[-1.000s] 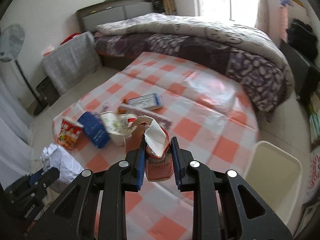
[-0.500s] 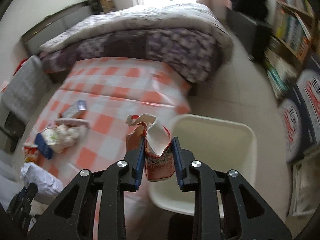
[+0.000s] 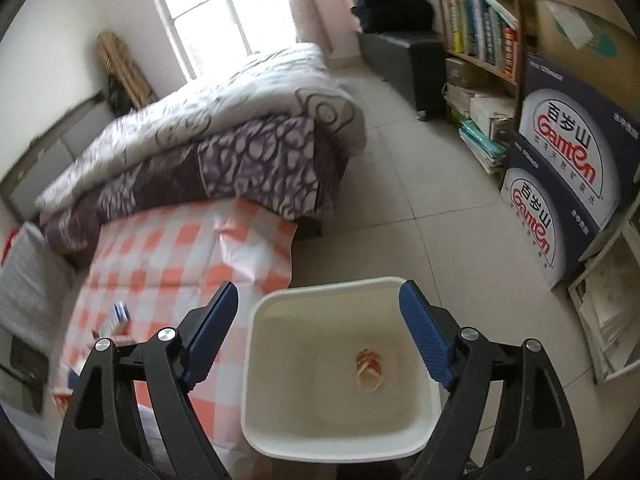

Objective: Collect trash
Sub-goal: 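Lower the blue plastic bag into the white bin and open the left tool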

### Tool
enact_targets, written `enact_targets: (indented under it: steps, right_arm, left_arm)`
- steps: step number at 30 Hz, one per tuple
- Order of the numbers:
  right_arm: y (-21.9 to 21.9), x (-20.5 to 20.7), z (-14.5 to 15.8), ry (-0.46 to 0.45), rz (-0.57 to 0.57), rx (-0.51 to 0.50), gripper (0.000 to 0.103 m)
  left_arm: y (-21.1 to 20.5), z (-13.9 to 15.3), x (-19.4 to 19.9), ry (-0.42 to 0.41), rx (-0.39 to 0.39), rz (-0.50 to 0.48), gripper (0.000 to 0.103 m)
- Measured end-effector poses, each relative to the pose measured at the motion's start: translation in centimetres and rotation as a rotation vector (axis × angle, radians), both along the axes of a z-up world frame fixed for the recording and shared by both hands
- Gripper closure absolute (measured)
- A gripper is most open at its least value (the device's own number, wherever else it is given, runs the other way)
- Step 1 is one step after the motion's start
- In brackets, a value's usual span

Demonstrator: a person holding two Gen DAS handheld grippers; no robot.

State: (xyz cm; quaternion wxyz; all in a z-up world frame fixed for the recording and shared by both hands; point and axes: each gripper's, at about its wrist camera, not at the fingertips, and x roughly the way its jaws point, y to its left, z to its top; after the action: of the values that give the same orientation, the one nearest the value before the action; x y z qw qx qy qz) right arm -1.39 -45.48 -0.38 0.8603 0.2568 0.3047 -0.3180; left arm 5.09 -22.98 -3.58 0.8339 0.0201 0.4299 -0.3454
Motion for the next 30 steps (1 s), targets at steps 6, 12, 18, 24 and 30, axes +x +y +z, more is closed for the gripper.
enact_targets:
  steps: [6, 12, 18, 24, 30]
  right_arm:
    - [-2.1, -1.6, 1.0, -0.064, -0.072, 0.005, 0.023]
    - [-3.9, -3.1, 1.2, -0.106, -0.126, 0.037, 0.022]
    - [-3.6, -3.0, 1.3, -0.124, -0.125, 0.043, 0.018]
    - [-1.2, -1.6, 1.6, -0.116, -0.066, 0.018, 0.013]
    - [3.8, 1.9, 1.5, -0.059, 0.066, -0.033, 0.007]
  left_arm:
    - [-5.4, -0.1, 0.1, 0.078, -0.041, -0.071, 0.079]
    - [-8.8, 0.2, 0.8, 0.149, -0.114, -0.105, 0.050]
    - [-8.5, 1.1, 1.5, 0.142, -0.127, -0.089, 0.041]
    - [-4.7, 1.4, 2.0, 0.059, -0.052, -0.030, 0.039]
    - [-0.2, 1.6, 2.7, -0.031, 0.032, 0.036, 0.033]
